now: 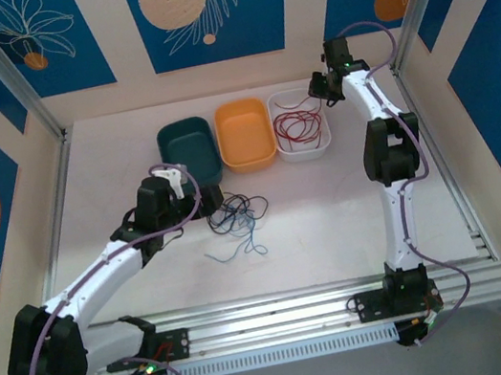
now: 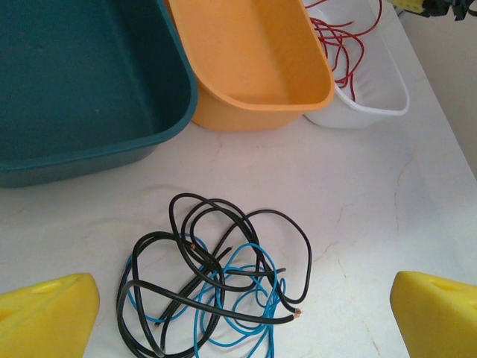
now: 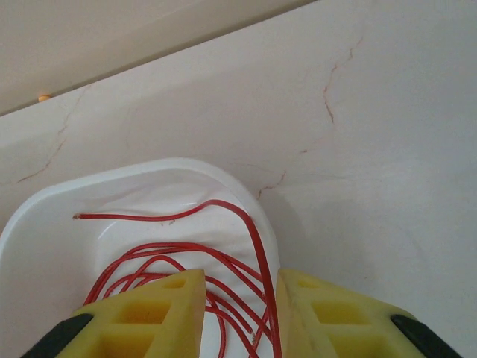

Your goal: Untangle the cables

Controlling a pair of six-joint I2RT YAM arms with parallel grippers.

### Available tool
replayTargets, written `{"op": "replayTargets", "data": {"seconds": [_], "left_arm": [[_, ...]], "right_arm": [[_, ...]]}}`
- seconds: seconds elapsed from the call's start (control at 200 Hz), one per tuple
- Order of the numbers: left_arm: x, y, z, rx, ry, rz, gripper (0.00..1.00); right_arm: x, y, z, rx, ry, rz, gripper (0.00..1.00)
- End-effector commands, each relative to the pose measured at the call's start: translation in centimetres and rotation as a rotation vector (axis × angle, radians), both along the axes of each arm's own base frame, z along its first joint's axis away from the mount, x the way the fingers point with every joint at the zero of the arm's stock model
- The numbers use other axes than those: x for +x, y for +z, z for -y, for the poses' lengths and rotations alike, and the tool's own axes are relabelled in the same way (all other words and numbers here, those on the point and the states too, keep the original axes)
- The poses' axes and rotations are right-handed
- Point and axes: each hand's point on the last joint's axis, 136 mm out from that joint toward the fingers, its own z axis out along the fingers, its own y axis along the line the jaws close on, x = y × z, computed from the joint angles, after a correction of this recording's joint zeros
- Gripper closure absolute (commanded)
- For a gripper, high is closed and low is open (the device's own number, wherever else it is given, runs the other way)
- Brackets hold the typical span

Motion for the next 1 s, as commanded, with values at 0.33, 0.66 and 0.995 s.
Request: {"op": "replayTargets", "data": {"seconds": [0.33, 0.66, 0.995], "left_arm": [[0.8, 1.1, 0.0, -0.014, 0.002, 0.038, 0.0], [0.8, 1.1, -0.1, -0.014, 0.006, 0.037, 0.0], [0.7, 0.9, -0.1, -0.018, 0.007, 0.036, 0.0]], "right_arm": [[-0.7, -0.9, -0.4, -0.003, 0.024, -0.04, 0.78], [-0.8, -0.3, -0.8, 0.002, 0.039, -0.037, 0.91], [-3.1, -0.2, -2.2, -0.032, 0.058, -0.064, 1.0]]}}
